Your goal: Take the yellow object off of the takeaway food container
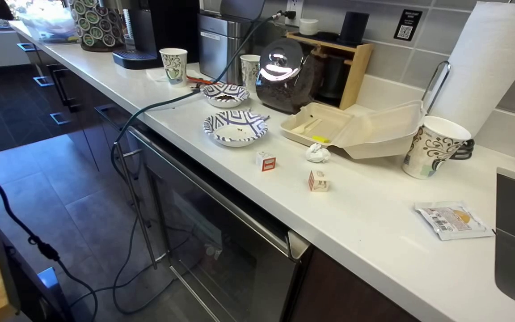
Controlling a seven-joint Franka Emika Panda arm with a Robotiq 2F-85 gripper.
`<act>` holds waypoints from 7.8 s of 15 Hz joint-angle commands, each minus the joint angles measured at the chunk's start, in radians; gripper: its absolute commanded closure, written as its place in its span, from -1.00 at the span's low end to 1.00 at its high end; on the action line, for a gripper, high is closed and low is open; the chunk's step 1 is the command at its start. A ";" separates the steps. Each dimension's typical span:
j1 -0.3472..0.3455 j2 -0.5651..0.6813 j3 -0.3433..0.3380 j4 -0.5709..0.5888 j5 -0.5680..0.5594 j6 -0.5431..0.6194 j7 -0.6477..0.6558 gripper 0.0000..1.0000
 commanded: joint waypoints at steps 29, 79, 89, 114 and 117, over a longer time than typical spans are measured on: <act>-0.040 0.843 -0.123 0.637 -0.149 0.855 -0.475 -1.00; -0.259 1.719 0.188 1.588 0.048 0.310 -0.823 -1.00; -0.243 1.795 0.158 1.662 0.037 0.313 -0.725 -1.00; -0.293 1.636 0.156 1.569 0.095 0.261 -0.822 0.82; -0.316 1.608 0.159 1.498 0.107 0.145 -0.823 0.82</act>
